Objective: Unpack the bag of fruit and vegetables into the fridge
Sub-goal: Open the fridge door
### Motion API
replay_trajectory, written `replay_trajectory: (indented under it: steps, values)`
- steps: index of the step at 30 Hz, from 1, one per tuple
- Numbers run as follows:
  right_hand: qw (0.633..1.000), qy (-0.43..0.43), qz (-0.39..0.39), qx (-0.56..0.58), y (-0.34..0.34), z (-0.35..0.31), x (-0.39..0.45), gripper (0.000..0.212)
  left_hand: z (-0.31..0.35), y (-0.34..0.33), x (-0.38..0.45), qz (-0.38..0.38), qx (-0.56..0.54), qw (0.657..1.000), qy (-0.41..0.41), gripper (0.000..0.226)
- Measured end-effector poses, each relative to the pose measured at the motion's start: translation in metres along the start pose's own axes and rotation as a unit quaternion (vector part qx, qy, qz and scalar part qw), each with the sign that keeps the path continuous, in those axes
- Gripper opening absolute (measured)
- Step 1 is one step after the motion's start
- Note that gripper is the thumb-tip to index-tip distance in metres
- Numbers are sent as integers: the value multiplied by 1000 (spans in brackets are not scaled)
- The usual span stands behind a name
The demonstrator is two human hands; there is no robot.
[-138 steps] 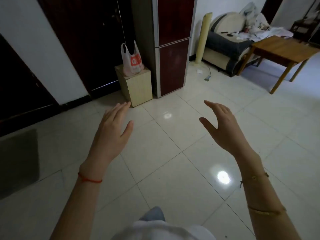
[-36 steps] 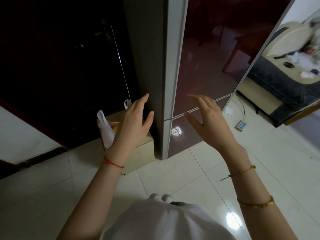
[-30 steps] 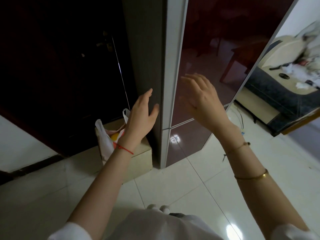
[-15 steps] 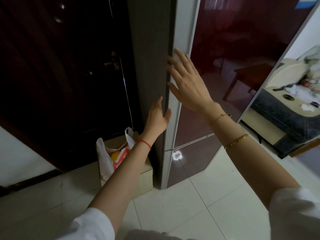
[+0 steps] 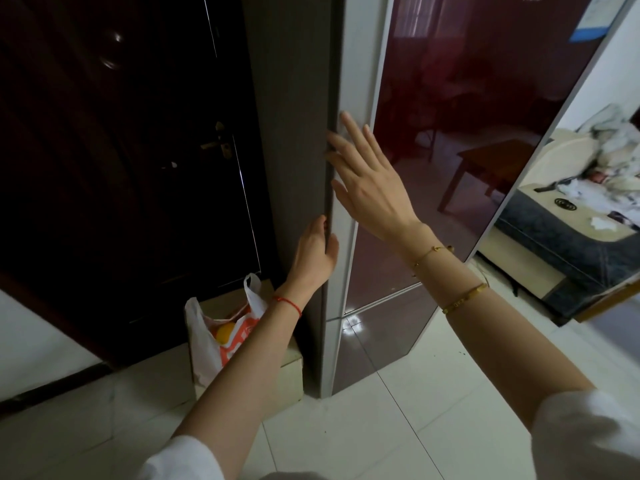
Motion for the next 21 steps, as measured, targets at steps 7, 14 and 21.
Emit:
replay_trajectory:
  steps: [7, 14, 21]
  values:
    - [999, -22, 40, 9, 18, 0, -22, 37, 8, -1, -22, -4, -11, 998, -65, 26]
    - [994, -69, 80, 8, 67, 12, -79, 37, 48, -8, -63, 4, -29, 982, -188, 18]
    - [988, -119, 95, -37, 108, 27, -134, 49, 92, -14, -65, -17, -74, 967, -241, 59]
Point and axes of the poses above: each hand's wrist, its own x-axis towards the middle knuckle, its own y-axis out of the back of the hand, z = x × y, the point moved 8 cm from there along x, towards the middle knuckle, and after that the axes turned 4 degrees about z, right-handed, at the moved point
